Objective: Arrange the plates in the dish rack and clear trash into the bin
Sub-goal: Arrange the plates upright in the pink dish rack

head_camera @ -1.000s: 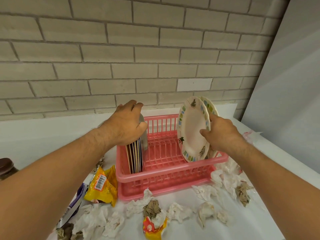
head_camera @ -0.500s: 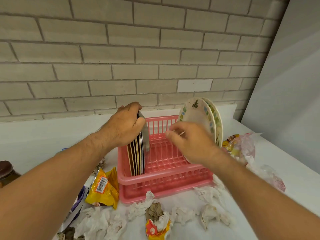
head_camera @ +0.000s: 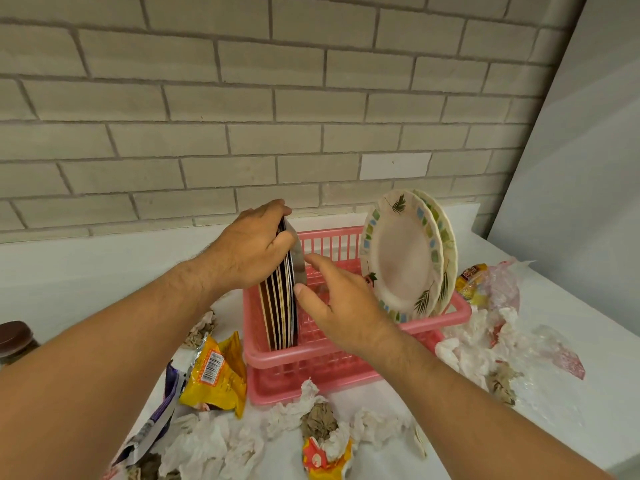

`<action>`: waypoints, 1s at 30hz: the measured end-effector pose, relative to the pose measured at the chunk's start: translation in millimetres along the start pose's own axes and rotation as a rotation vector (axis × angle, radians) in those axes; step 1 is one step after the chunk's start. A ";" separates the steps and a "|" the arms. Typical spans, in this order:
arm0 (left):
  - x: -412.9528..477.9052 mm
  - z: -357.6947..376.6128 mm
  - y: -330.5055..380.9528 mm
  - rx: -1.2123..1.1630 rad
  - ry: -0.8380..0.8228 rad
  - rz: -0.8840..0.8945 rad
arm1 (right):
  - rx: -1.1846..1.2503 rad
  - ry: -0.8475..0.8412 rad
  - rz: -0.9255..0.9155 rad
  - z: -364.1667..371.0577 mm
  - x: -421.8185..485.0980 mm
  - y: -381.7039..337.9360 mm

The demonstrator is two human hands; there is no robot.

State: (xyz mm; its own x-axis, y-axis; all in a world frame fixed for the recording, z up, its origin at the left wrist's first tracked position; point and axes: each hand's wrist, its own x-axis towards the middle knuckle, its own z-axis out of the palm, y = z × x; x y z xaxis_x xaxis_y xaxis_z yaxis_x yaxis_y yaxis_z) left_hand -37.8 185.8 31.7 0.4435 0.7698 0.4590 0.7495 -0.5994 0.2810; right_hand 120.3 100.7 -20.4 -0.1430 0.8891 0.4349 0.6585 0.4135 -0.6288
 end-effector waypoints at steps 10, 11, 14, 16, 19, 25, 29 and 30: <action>2.3 -4.7 -3.8 0.000 -0.006 0.056 | -0.218 0.072 -0.077 3.8 9.0 -13.1; 3.0 -5.6 -4.5 -0.013 -0.003 0.062 | -0.237 0.100 -0.079 5.4 8.0 -14.1; 3.6 -7.7 -6.6 -0.034 -0.023 0.028 | -0.292 0.187 -0.120 12.0 5.4 -13.5; 3.2 -9.3 -9.3 -0.040 -0.047 -0.021 | -0.343 0.225 -0.160 16.5 5.6 -10.5; 1.9 -10.2 -10.3 -0.065 -0.036 -0.019 | -0.357 0.154 -0.087 19.5 8.8 -7.4; -0.6 -8.5 -9.7 -0.080 -0.015 0.017 | -0.380 0.112 0.031 15.7 26.3 -5.9; -1.7 -7.9 -8.1 -0.086 0.022 0.072 | -0.444 0.136 0.098 -23.4 51.1 -13.5; -2.2 -7.2 -7.5 -0.075 0.027 0.074 | -0.484 0.179 0.105 -36.6 56.6 -13.8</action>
State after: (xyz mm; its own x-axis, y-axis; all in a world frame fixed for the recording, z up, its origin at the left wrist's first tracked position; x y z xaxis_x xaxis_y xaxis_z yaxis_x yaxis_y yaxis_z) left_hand -48.0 187.0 34.7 0.4818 0.7173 0.5034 0.6757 -0.6699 0.3077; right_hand 130.1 138.1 36.6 0.0427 0.8559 0.5154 0.9344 0.1483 -0.3238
